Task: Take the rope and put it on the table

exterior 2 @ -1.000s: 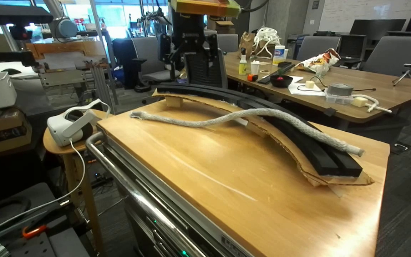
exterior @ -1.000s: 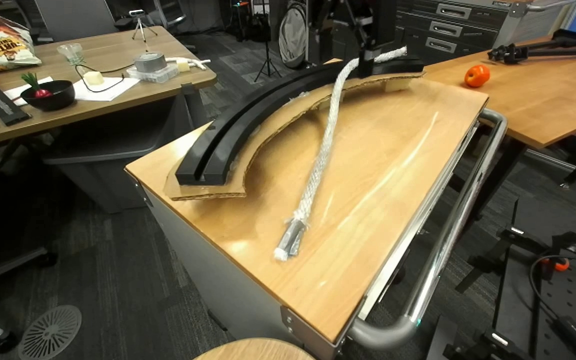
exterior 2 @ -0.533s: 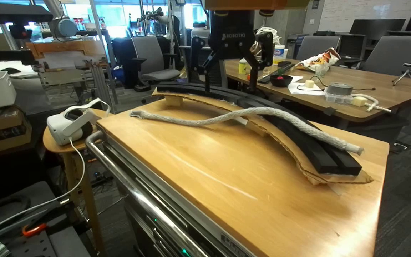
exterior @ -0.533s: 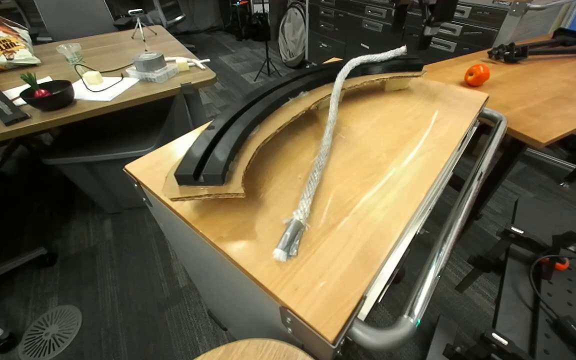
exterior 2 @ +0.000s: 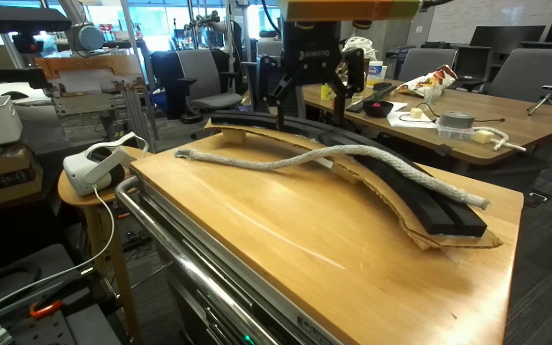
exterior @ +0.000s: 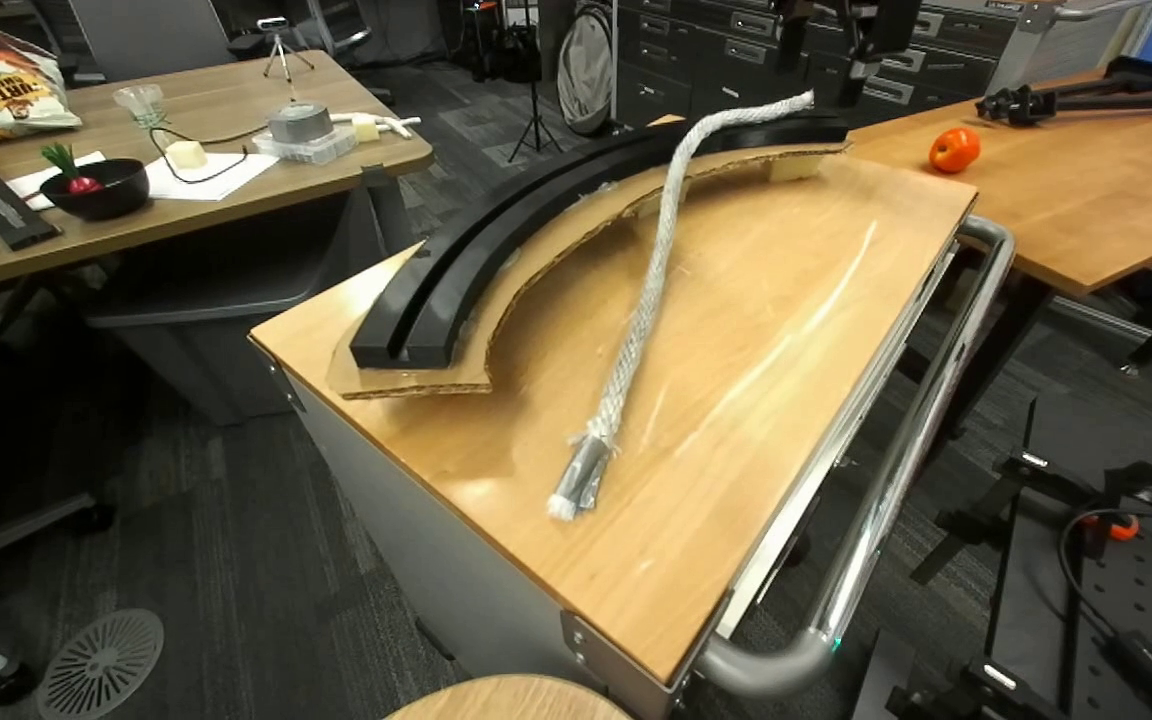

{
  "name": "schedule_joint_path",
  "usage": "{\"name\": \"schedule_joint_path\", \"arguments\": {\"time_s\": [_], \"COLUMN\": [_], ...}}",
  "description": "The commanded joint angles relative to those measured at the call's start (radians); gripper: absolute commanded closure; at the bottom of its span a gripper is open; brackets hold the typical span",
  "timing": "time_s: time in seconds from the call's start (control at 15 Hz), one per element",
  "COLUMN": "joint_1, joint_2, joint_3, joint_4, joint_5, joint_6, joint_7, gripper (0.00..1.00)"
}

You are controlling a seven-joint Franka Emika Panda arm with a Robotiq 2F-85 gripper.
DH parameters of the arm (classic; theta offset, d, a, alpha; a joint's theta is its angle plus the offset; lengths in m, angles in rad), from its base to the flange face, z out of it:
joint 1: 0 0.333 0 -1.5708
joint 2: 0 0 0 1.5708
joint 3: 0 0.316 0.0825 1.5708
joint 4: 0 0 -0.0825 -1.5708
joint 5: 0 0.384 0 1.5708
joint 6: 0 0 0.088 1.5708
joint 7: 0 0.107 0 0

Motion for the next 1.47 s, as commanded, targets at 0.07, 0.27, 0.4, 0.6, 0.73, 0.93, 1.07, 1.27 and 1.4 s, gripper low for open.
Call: {"name": "schedule_joint_path", "arguments": {"time_s": [0.07, 0.27, 0.4, 0.6, 0.73, 0.93, 1.07, 1.27, 1.4], "joint_1": [-0.041, -0.054, -0.072, -0.075, -0.086, -0.108, -0.122, -0.137, -0.145], "joint_2": [0.043, 0.036, 0.069, 0.114, 0.153, 0.215, 0.256, 0.318, 0.358], "joint_3": [-0.07, -0.071, -0.079, -0.076, -0.086, -0.096, -0.091, -0.072, -0.059], "joint_4": [0.061, 0.044, 0.073, 0.107, 0.157, 0.236, 0.288, 0.357, 0.398], "joint_5": [0.081, 0.061, 0.064, -0.012, -0.068, -0.104, -0.092, -0.043, -0.013], "joint_6": [0.098, 0.088, 0.106, 0.176, 0.158, 0.141, 0.096, 0.045, 0.012], "joint_7": [-0.236, -0.147, -0.121, -0.12, -0.113, -0.095, -0.105, -0.116, -0.123], "gripper": [0.0, 0.0, 0.0, 0.0, 0.0, 0.0, 0.0, 0.0, 0.04]}}
